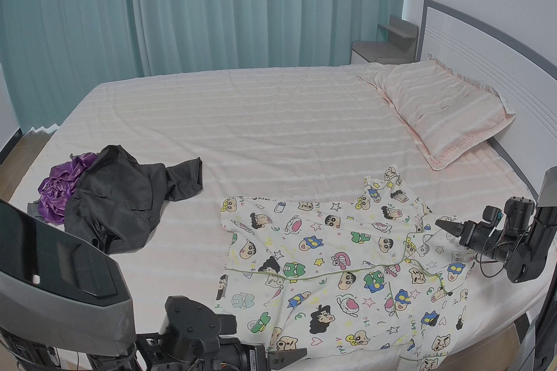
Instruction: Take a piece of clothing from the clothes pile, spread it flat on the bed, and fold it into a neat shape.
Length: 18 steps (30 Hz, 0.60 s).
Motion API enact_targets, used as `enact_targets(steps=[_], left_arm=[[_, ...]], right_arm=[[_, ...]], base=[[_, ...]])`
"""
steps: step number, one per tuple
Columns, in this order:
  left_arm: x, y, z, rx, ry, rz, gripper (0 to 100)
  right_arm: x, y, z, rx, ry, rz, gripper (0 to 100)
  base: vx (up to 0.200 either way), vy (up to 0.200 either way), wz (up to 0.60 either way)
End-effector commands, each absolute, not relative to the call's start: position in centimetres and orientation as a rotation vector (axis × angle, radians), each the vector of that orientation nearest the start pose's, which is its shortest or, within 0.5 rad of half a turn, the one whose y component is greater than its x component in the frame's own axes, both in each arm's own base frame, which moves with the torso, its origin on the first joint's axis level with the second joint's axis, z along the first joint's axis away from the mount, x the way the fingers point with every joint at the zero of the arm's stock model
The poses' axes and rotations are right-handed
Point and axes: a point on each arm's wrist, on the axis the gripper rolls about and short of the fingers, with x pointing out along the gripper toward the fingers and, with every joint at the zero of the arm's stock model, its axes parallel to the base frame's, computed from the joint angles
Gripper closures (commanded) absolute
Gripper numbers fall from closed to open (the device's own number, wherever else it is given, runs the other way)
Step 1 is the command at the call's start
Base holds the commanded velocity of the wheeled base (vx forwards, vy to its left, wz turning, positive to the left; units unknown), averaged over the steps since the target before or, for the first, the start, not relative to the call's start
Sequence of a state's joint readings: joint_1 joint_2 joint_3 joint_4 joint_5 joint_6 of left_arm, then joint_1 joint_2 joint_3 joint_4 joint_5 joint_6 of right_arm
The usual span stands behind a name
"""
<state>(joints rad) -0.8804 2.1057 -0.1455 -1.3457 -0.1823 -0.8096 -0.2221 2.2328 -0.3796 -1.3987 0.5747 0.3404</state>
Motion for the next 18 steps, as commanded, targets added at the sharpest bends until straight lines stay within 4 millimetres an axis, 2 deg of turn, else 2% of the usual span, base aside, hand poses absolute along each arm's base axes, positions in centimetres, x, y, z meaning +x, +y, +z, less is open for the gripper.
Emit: enact_targets(steps=[1, 4, 8, 12, 18], left_arm=[[14.8, -18.4, 2.2, -0.516, 0.927, -0.73, 0], [14.9, -18.3, 2.1, -0.525, 0.932, -0.715, 0], [15.1, -18.4, 2.0, -0.632, 0.98, -0.663, 0], [15.2, -18.4, 1.8, -0.628, 0.977, -0.653, 0], [16.6, -16.8, 1.6, -0.654, 0.939, -0.534, 0]], right_arm=[[29.3, -5.4, 0.4, 0.509, 0.478, 0.273, 0], [29.2, -5.4, 0.4, 0.51, 0.479, 0.273, 0], [29.3, -5.4, 0.4, 0.509, 0.478, 0.273, 0], [29.2, -5.4, 0.4, 0.51, 0.479, 0.273, 0], [29.2, -5.4, 0.4, 0.508, 0.479, 0.273, 0]], base=[[0.0, 0.0, 0.0], [0.0, 0.0, 0.0], [0.0, 0.0, 0.0], [0.0, 0.0, 0.0], [0.0, 0.0, 0.0]])
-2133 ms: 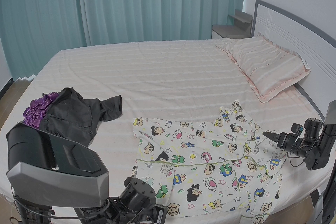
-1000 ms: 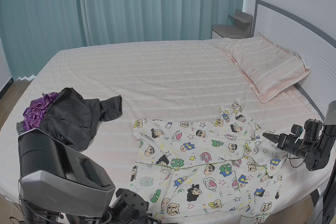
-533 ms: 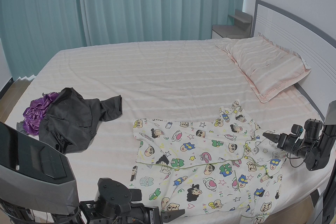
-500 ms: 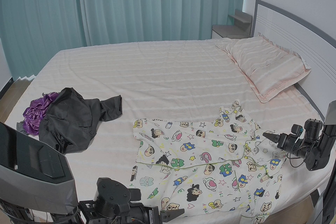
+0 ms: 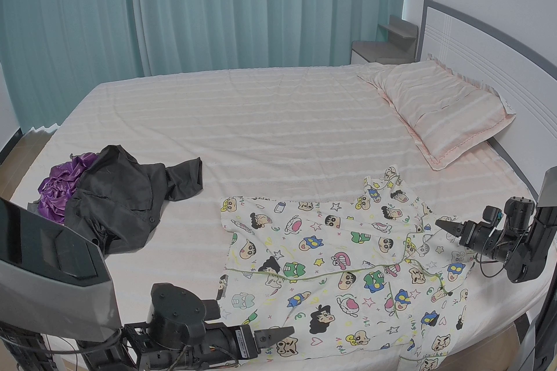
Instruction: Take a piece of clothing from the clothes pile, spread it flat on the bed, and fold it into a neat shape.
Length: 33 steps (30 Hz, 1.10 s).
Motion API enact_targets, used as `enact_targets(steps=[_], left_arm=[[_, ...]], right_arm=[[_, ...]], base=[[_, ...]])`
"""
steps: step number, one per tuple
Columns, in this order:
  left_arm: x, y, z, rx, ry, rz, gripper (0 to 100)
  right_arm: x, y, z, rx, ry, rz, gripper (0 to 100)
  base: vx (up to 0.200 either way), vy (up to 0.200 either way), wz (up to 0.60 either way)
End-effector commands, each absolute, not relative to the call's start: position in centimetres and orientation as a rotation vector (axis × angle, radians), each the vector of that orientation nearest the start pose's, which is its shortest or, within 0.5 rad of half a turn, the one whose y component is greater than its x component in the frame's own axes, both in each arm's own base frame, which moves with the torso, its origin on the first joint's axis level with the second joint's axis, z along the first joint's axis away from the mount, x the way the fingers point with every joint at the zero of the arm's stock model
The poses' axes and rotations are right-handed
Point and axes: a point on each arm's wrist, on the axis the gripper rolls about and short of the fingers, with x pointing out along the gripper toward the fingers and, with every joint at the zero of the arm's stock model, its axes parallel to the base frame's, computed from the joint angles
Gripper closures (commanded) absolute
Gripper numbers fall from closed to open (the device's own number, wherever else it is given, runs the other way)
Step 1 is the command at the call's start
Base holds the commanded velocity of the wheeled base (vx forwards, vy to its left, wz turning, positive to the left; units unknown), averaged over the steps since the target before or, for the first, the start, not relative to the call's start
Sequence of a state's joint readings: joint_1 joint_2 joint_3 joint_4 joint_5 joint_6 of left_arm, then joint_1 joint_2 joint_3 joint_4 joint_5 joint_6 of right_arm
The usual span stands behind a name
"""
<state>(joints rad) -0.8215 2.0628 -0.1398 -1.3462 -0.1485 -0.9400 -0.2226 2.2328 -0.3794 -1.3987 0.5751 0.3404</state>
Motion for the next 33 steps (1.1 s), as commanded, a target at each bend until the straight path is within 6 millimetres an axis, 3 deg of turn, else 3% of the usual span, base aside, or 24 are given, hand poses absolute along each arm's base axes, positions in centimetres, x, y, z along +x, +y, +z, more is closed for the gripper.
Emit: enact_targets(steps=[1, 5, 12, 25, 33], left_arm=[[16.8, -16.4, 1.2, -0.655, 0.942, -0.493, 0], [17.3, -16.0, -0.2, -0.697, 0.948, -0.345, 0], [17.0, -15.5, -0.3, -0.824, 0.974, -0.231, 0], [15.4, -17.1, -2.6, -0.664, 0.957, -0.174, 0], [15.9, -17.7, -3.9, -0.547, 0.929, -0.181, 0]], right_arm=[[29.2, -5.4, 0.4, 0.509, 0.48, 0.273, 0], [29.2, -5.4, 0.4, 0.51, 0.481, 0.273, 0], [29.2, -5.3, 0.4, 0.51, 0.481, 0.274, 0], [29.2, -5.3, 0.4, 0.51, 0.481, 0.273, 0], [29.2, -5.3, 0.5, 0.509, 0.478, 0.273, 0]], base=[[0.0, 0.0, 0.0], [0.0, 0.0, 0.0], [0.0, 0.0, 0.0], [0.0, 0.0, 0.0], [0.0, 0.0, 0.0]])
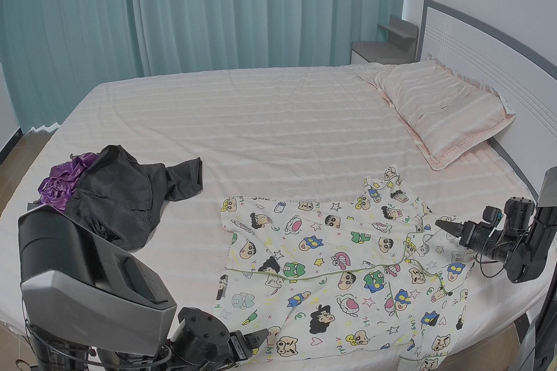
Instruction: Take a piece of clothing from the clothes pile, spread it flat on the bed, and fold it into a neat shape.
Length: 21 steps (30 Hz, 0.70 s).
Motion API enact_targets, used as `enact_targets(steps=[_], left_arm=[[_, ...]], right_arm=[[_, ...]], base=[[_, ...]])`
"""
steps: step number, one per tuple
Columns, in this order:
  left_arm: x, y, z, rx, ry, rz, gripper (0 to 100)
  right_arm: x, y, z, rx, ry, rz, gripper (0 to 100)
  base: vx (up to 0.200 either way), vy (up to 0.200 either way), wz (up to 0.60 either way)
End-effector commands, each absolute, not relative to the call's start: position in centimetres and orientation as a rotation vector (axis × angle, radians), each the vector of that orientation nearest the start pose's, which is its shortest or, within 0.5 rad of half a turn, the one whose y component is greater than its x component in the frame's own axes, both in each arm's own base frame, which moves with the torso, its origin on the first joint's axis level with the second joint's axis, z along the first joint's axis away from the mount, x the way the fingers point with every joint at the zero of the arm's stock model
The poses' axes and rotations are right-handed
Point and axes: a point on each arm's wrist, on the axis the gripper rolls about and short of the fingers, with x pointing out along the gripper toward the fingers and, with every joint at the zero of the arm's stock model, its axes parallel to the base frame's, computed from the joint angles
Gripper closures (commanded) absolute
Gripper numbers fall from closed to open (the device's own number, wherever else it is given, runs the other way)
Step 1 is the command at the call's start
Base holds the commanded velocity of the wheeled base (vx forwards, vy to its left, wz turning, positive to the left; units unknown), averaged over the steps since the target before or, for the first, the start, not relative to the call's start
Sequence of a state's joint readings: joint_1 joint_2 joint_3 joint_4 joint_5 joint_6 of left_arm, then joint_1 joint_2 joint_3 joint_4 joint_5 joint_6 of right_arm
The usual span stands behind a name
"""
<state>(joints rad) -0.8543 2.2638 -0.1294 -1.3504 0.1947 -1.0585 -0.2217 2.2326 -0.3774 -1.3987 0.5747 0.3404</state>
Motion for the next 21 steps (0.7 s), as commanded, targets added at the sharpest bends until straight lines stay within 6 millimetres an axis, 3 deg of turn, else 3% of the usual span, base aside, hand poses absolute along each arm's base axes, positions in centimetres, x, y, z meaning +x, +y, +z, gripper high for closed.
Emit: enact_targets(steps=[1, 11, 12, 21], left_arm=[[16.0, -17.9, -4.0, -0.543, 0.922, -0.183, 0], [16.7, -18.5, -4.0, -0.553, 0.9, -0.202, 0], [16.9, -18.3, -4.4, -0.493, 0.9, -0.215, 100], [18.1, -17.6, -4.2, -0.491, 0.844, -0.16, 100]], right_arm=[[29.2, -5.3, 0.5, 0.509, 0.478, 0.273, 0], [29.3, -5.4, 0.5, 0.51, 0.475, 0.275, 0], [29.3, -5.4, 0.6, 0.509, 0.474, 0.275, 0], [29.3, -5.4, 0.7, 0.525, 0.473, 0.27, 0]], base=[[0.0, 0.0, 0.0], [0.0, 0.0, 0.0], [0.0, 0.0, 0.0], [0.0, 0.0, 0.0]])
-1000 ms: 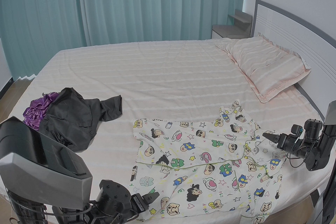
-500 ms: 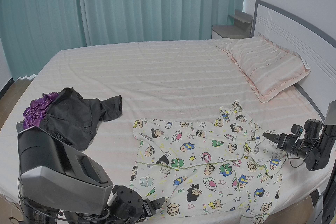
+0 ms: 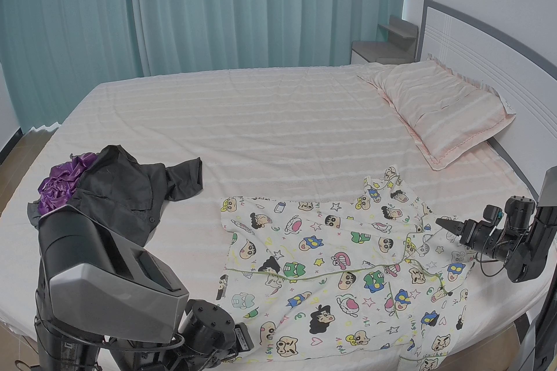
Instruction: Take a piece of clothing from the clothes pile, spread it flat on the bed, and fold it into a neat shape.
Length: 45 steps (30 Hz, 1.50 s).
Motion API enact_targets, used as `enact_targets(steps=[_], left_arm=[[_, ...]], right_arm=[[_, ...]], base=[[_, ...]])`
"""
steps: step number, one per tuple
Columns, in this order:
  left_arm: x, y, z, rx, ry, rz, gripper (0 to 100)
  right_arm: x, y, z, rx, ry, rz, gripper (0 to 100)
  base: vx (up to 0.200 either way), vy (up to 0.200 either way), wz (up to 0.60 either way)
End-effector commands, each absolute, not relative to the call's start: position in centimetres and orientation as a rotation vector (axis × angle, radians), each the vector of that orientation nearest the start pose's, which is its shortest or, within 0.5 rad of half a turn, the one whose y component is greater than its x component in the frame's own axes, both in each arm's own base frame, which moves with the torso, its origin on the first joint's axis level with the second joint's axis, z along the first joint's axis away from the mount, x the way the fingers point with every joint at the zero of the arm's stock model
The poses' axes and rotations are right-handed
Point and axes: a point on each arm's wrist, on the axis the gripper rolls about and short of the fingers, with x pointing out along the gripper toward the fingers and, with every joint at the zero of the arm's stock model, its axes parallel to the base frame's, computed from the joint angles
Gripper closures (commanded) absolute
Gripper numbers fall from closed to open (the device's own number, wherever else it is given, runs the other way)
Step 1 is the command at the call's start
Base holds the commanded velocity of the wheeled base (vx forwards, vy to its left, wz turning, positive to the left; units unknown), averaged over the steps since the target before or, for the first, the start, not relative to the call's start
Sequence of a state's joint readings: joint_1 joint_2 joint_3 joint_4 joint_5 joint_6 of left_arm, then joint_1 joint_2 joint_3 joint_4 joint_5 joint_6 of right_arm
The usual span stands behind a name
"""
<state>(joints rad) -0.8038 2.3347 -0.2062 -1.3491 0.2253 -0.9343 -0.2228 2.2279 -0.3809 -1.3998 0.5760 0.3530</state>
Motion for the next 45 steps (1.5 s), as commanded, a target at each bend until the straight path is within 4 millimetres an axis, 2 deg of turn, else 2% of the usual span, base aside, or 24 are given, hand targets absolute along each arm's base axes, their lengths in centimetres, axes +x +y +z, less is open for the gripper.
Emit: enact_targets(steps=[1, 5, 9, 14, 23, 24, 30, 32, 33, 39, 44, 45], left_arm=[[18.1, -17.6, -4.2, -0.491, 0.844, -0.16, 100], [18.8, -17.8, -2.3, -0.526, 0.756, -0.169, 100], [19.9, -17.4, -1.4, -0.492, 0.702, -0.184, 100], [21.8, -16.5, -1.4, -0.445, 0.662, -0.175, 100], [22.0, -16.2, -1.9, -0.447, 0.697, -0.191, 100], [22.0, -16.1, -1.9, -0.449, 0.696, -0.186, 0], [23.6, -14.3, -1.4, -0.504, 0.651, -0.118, 0], [23.6, -14.3, -1.4, -0.504, 0.651, -0.118, 0], [24.4, -13.8, -1.2, -0.573, 0.649, -0.12, 0], [25.0, -12.8, -1.6, -0.66, 0.741, -0.211, 0], [24.9, -12.9, -1.9, -0.661, 0.782, -0.26, 0], [25.3, -12.9, -2.4, -0.63, 0.78, -0.266, 0]], right_arm=[[29.3, -5.4, 0.7, 0.525, 0.473, 0.27, 0], [29.3, -5.4, 0.8, 0.52, 0.453, 0.274, 0], [29.3, -5.3, 0.8, 0.52, 0.454, 0.275, 0], [29.3, -5.3, 0.9, 0.517, 0.448, 0.273, 0], [29.3, -5.3, 0.9, 0.518, 0.449, 0.273, 0], [29.3, -5.3, 0.9, 0.518, 0.449, 0.273, 0], [29.3, -5.3, 0.9, 0.518, 0.449, 0.273, 0], [29.3, -5.3, 0.9, 0.518, 0.449, 0.273, 0], [29.3, -5.3, 0.9, 0.518, 0.449, 0.273, 0], [29.3, -5.3, 0.8, 0.519, 0.452, 0.272, 0], [29.3, -5.3, 0.8, 0.519, 0.452, 0.272, 0], [29.3, -5.3, 0.8, 0.519, 0.454, 0.274, 0]], base=[[0.0, 0.0, 0.0], [0.0, 0.0, 0.0], [0.0, 0.0, 0.0], [0.0, 0.0, 0.0], [0.0, 0.0, 0.0], [0.0, 0.0, 0.0], [0.0, 0.0, 0.0], [0.0, 0.0, 0.0], [0.0, 0.0, 0.0], [0.0, 0.0, 0.0], [0.0, 0.0, 0.0], [0.0, 0.0, 0.0]])
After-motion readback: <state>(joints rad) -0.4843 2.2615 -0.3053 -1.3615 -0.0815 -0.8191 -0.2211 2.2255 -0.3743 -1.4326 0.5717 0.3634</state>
